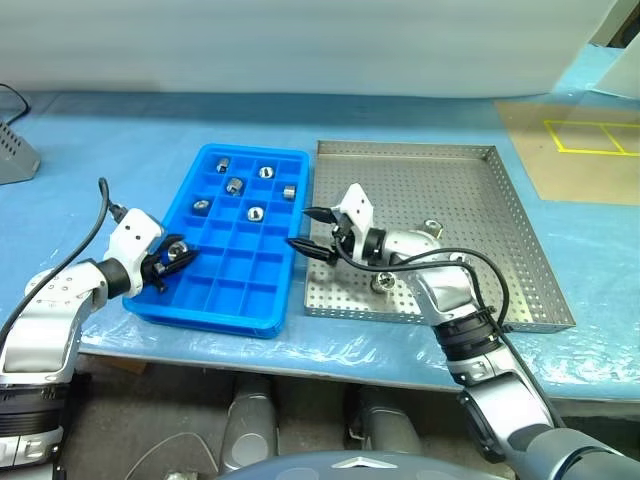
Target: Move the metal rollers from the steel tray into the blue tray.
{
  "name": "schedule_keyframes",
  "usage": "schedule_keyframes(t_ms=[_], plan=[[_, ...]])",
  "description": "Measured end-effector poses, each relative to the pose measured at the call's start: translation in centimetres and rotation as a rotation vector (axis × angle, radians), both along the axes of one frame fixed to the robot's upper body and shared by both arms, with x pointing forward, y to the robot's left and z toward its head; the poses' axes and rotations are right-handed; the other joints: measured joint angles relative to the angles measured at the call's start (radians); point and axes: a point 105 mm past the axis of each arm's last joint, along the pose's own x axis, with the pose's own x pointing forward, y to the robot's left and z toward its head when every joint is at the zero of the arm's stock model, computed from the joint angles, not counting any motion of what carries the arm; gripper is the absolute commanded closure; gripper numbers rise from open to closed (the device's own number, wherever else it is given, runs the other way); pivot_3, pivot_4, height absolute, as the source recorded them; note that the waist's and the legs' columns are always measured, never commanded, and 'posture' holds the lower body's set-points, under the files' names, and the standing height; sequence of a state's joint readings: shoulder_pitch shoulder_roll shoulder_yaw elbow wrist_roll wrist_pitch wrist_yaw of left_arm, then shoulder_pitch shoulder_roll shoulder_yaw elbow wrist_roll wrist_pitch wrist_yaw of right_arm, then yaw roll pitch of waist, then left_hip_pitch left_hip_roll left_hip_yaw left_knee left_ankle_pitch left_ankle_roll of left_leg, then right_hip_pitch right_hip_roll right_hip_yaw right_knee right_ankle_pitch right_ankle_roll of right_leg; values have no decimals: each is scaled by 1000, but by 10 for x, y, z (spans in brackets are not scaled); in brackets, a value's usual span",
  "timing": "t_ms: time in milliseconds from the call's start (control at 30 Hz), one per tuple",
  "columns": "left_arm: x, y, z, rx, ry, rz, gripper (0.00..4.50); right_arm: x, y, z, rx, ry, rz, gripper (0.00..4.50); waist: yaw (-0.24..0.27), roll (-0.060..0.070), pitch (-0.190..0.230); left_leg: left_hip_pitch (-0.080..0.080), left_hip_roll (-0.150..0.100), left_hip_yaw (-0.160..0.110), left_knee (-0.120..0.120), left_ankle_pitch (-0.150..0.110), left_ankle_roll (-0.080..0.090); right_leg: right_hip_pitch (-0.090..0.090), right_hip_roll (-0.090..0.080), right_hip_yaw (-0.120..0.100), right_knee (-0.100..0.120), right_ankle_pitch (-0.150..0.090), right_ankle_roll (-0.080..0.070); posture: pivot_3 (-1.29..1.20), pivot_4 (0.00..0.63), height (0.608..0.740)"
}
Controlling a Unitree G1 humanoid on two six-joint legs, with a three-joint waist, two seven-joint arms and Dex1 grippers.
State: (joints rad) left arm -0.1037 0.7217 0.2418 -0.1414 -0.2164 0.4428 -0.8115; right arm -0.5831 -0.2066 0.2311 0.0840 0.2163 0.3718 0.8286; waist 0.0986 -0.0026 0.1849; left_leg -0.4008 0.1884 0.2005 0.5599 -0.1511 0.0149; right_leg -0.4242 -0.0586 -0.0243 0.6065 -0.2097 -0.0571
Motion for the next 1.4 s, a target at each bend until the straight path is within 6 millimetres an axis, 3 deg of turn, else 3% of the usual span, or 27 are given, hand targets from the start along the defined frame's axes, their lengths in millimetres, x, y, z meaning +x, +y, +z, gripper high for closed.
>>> schedule_keyframes(t_ms=[267, 633, 800, 1033, 1200, 1400], plan=[[-9, 10, -4, 4, -5, 66, 2791, 2, 9, -6, 9, 70, 58, 796, 8, -1, -1, -1, 0, 0, 0, 0, 0, 0, 0, 0, 0, 1, -1, 222, 150, 740], [-3, 9, -10, -17, -21, 83, 2791, -2, 16, -1, -9, 71, 137, 796, 10, -1, -1, 0, 0, -1, -1, 0, -1, 0, 0, 0, 1, 1, -1, 211, 150, 740], [1, 4, -12, -19, -16, 59, 1191, 0, 13, -2, -17, 70, 119, 796, 9, -1, -1, 1, 0, -1, -1, 1, -2, 0, 0, 0, 1, 1, -1, 197, 150, 740], [10, 5, -4, -11, -40, 61, 1191, 3, 7, -5, -25, 75, 85, 796, 6, -2, -1, 1, 0, -1, -1, 1, -2, 0, 1, 0, 1, 1, -1, 146, 150, 740], [25, -20, 17, -18, -95, -39, 1191, 4, -2, -5, -31, 60, 46, 796, 13, -2, -1, 0, 0, -1, 0, 1, -2, 0, 0, 0, 1, 1, -1, 82, 150, 740], [51, -76, 71, -79, -228, -244, 1191, 9, -39, 3, -9, 41, -72, 796, 17, -2, -1, 1, 0, 0, 2, 4, -6, 1, 0, 0, 3, 1, -1, -44, 150, 740]])
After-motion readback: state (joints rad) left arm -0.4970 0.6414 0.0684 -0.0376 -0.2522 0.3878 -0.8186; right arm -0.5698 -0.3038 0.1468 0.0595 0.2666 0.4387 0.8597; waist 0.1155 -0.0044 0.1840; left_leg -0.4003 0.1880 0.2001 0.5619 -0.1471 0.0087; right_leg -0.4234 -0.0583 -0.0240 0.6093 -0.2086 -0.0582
